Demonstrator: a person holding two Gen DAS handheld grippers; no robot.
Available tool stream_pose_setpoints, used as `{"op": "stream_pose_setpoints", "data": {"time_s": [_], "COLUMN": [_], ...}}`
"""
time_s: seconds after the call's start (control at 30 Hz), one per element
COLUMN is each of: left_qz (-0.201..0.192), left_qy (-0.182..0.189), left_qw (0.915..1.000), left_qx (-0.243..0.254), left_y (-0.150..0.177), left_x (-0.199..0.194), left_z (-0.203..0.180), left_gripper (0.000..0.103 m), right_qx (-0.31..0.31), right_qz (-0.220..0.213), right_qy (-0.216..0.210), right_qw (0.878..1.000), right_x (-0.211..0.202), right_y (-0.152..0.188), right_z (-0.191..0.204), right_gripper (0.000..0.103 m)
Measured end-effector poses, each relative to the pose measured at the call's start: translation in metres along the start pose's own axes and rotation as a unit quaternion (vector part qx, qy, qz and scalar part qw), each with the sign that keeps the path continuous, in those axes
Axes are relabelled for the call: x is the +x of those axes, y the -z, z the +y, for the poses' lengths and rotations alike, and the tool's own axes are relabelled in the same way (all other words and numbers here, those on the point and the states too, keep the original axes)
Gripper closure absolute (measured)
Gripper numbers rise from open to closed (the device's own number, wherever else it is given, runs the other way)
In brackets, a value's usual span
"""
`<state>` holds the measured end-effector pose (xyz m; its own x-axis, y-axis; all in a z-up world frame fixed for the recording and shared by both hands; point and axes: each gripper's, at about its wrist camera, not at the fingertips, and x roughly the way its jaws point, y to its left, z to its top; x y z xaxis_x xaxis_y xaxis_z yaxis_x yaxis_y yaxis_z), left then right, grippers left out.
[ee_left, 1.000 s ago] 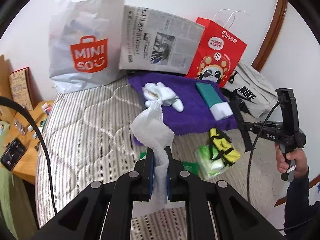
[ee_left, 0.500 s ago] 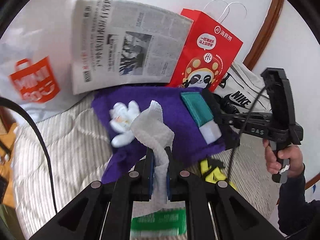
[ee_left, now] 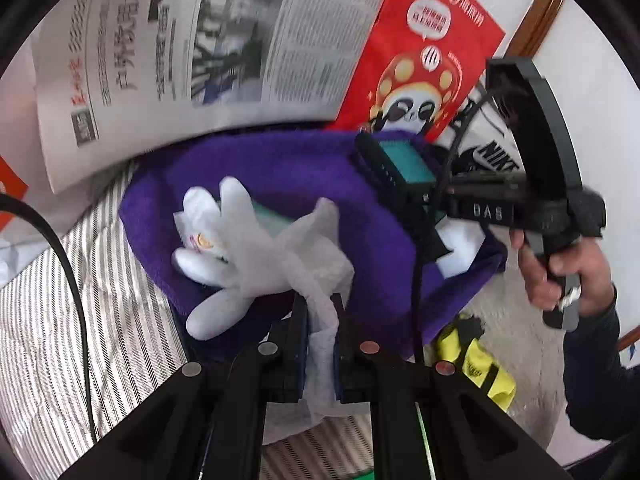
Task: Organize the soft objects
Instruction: 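Carry the wipe and the strap onto the purple towel with both grippers, then release the wipe on the glove with the left gripper while the right drops the strap on the towel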
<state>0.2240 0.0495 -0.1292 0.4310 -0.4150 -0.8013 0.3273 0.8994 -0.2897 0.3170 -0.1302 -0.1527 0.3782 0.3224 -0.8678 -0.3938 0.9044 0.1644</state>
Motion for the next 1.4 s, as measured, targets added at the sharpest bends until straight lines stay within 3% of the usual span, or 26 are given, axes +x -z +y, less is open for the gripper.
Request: {"op": "stream_pose_setpoints", "data": {"time_s": [0.13,0.6,0.7,0.83,0.9,1.2,1.4], "left_qz": [0.016,0.035,0.037,0.036,0.036,0.024,0.0], "left_qy": [-0.03,-0.044,-0.039,-0.04,-0.054,-0.083,-0.104], "left_qw": [0.9993,0.9979,0.9981,0.9974,0.9963,0.9957,0.9944], "left_qx": [0.015,0.032,0.032,0.048,0.057,0.033,0.017], "left_y": [0.004,0.012,0.012,0.015,0.015,0.024,0.043], "left_x": [0.008,0.028,0.026,0.023,0.021,-0.01,-0.045], "left_z": [0.004,0.002,0.0,-0.011,-0.017,-0.016,-0.019], "left_gripper": [0.093,0.091,0.08,0.061,0.054,0.052,0.045], "right_qx": [-0.006,-0.003,-0.002,0.006,0.006,0.007,-0.013], "right_qz": [0.014,0.037,0.037,0.03,0.023,-0.003,-0.033], "right_qy": [0.006,0.006,0.002,-0.003,-0.003,0.004,0.024], "right_qw": [1.0,0.999,0.999,1.0,1.0,1.0,0.999], "right_x": [0.012,0.038,0.038,0.035,0.03,-0.009,-0.06], "right_y": [-0.004,-0.009,-0.008,-0.008,-0.006,0.0,0.037], "right_z": [0.0,0.003,0.001,-0.004,-0.006,-0.007,0.005], "right_gripper": [0.1,0.099,0.094,0.061,0.06,0.06,0.059]}}
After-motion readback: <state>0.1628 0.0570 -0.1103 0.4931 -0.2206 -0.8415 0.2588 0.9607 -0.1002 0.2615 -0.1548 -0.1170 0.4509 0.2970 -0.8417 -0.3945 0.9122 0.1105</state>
